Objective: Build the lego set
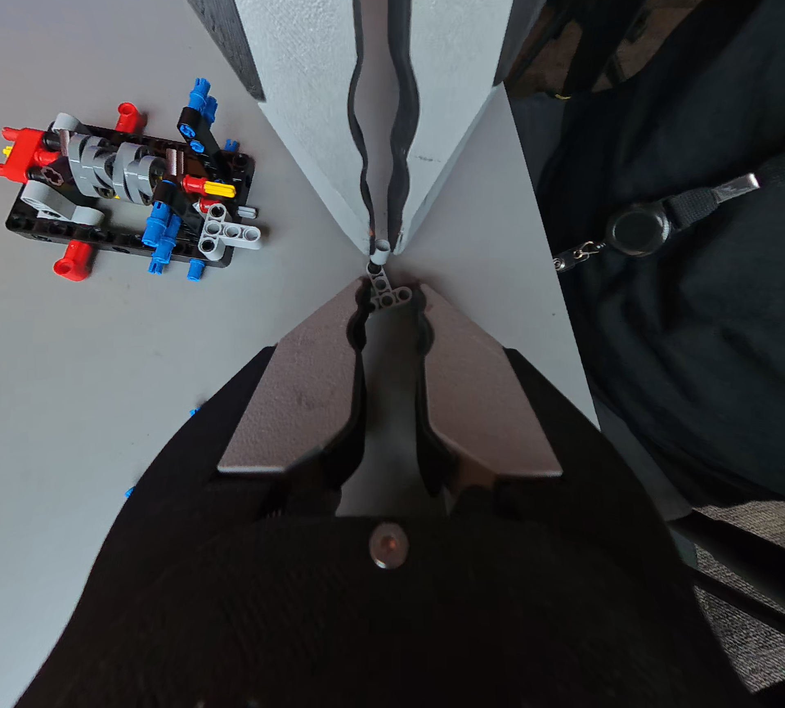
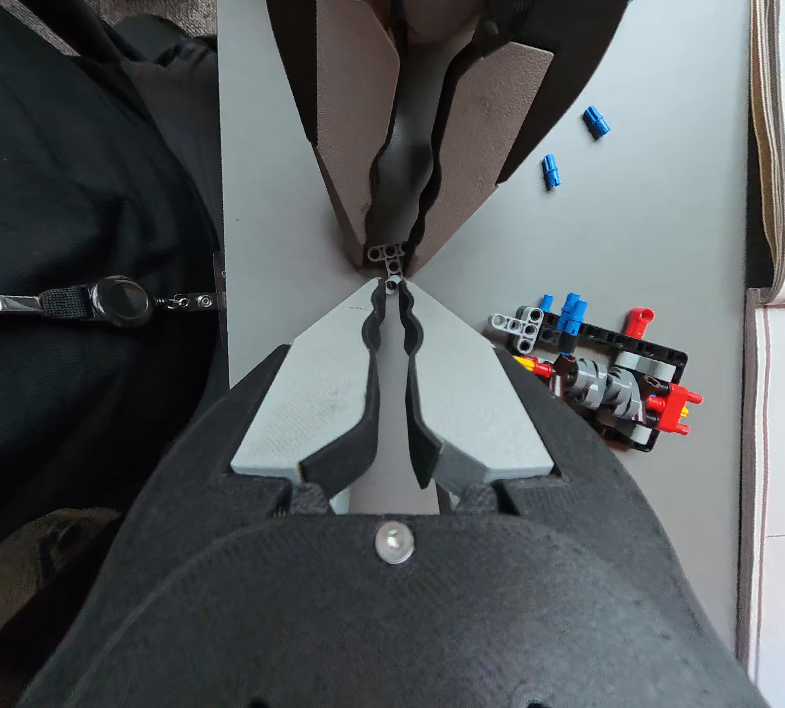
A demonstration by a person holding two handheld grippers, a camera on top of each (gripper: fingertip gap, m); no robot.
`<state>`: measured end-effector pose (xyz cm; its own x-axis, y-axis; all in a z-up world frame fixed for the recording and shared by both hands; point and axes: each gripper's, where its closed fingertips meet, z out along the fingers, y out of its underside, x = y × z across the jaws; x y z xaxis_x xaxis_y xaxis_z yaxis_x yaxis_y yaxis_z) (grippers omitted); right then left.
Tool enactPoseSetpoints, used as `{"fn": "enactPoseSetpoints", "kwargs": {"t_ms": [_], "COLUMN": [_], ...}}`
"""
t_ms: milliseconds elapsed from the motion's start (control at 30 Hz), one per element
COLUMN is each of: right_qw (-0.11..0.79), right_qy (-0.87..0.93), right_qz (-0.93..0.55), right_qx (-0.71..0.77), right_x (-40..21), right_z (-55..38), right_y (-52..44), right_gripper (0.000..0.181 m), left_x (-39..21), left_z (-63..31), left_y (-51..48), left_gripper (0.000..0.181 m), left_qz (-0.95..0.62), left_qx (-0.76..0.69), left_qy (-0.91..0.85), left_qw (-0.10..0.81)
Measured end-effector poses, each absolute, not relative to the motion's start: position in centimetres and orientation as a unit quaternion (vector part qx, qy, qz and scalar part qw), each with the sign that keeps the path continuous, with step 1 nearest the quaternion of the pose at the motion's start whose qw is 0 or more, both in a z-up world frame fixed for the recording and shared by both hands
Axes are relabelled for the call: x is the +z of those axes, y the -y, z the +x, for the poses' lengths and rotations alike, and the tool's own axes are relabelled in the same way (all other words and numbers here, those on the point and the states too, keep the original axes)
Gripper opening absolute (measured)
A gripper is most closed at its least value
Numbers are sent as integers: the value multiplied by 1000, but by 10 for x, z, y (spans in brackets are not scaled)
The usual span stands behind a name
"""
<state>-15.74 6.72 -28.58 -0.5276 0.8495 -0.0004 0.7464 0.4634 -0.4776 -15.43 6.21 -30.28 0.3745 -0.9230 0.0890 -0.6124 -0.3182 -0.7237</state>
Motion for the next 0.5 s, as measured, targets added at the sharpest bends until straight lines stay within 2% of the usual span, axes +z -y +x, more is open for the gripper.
{"fn": "enactPoseSetpoints", "kwargs": {"t_ms": [333, 500], "right_qw": [85, 57], "right_qy": [866, 850], "right_qz": [-467, -490], "right_qx": [158, 183], "right_x": [-289, -289], "right_z": [-157, -159], "right_y": [-69, -69], "right_gripper": [4, 4], "left_x": [-303, -303], "left_z": [-154, -155], "left_y": [-62, -62], "left_gripper": [17, 17], "left_qz": [-771, -773], "left_qx": [-263, -265], "left_qy": [-497, -493], "left_qw": [300, 299]}}
